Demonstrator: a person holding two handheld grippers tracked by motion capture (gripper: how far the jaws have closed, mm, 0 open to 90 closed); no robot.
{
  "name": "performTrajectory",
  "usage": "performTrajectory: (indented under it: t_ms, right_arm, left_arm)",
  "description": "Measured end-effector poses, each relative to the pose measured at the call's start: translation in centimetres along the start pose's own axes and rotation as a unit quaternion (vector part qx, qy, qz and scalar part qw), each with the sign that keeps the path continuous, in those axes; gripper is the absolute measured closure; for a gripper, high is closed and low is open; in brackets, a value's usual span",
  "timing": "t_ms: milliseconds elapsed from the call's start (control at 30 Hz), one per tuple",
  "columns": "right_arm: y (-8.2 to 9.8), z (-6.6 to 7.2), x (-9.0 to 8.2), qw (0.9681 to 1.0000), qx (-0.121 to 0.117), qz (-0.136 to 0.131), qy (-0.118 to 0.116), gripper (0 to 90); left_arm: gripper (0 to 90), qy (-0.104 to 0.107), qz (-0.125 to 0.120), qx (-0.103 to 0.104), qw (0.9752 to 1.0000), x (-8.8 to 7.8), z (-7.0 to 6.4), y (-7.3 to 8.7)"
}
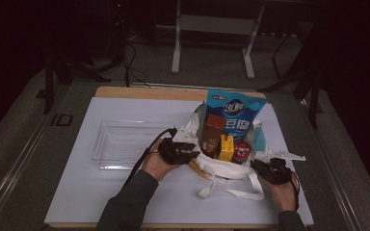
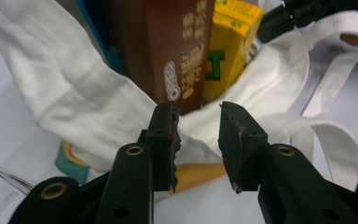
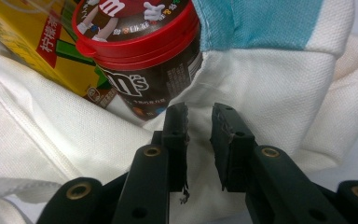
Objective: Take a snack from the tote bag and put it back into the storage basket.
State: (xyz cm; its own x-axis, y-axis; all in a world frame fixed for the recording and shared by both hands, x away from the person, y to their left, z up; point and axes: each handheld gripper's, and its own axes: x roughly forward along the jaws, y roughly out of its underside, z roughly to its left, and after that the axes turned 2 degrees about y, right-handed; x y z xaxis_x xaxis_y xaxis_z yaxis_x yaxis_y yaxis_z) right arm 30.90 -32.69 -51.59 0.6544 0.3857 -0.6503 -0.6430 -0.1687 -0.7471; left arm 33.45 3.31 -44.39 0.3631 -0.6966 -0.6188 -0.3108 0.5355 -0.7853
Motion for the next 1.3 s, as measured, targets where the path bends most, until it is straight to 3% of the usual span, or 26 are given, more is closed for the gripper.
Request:
performTrajectory:
  t_ms: [133,533,733,1100,1300]
  right_arm:
    - [0.0,-0.1,0.0,1.0,-0.001,-0.001,-0.001,75.4]
    - [0.1,-0.2,0.0,1.0,-0.001,-0.003,-0.007,75.2]
    - [0.1,-0.2,0.0,1.0,-0.001,-0.004,-0.007,75.1]
    - [0.2,-0.3,0.0,0.9999,0.0,-0.004,-0.01,75.0]
    - [0.2,-0.4,0.0,0.9999,0.002,-0.004,-0.013,74.8]
  left_arm:
    - [61.9,-0.002,0.003,0.02,0.9998,0.0,0.4,-1.2]
    - [55.0,0.0,0.004,0.035,0.9994,0.1,1.9,-3.6]
    - [49.5,-0.003,-0.013,0.041,0.9991,0.2,2.6,-4.0]
    - [44.6,0.011,-0.045,0.044,0.998,1.2,3.2,-5.2]
    - [34.4,0.018,-0.057,0.052,0.9969,1.5,3.3,-6.0]
